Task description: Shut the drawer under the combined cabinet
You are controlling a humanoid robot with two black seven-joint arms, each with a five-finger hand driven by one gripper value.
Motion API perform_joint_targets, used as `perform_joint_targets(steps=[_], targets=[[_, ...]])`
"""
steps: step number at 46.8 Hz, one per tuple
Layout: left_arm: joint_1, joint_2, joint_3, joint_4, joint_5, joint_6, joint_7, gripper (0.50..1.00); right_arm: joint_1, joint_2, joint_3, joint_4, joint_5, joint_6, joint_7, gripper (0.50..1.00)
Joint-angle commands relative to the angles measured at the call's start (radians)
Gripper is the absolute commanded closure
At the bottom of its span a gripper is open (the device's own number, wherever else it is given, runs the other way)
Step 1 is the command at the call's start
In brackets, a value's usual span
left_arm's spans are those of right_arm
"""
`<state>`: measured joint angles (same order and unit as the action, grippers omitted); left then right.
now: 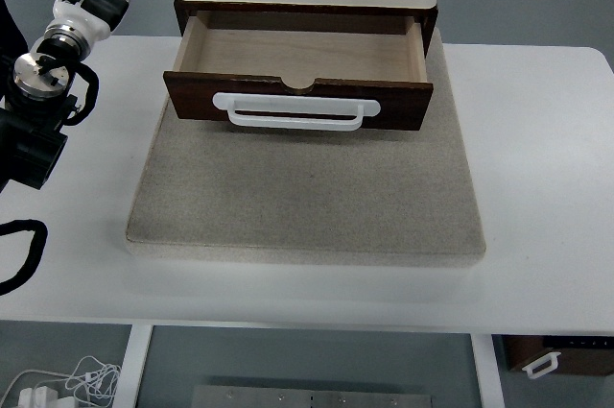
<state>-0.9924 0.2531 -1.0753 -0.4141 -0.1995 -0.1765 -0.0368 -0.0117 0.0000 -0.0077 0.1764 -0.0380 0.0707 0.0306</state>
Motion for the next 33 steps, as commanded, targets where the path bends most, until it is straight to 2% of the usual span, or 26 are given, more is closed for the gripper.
perform_joint_targets(steps=[1,33], targets=[[0.0,-0.002,0.0,0.0,0.002,0.0,0.0,0.501,-0.001,0.0,0.0,0.0,0.0,0.0,0.0,0.548],[-0.009,0.028,0.009,0.003,0.012,-0.017,0.002,0.501,-0.001,0.0,0.0,0.0,0.0,0.0,0.0,0.548]])
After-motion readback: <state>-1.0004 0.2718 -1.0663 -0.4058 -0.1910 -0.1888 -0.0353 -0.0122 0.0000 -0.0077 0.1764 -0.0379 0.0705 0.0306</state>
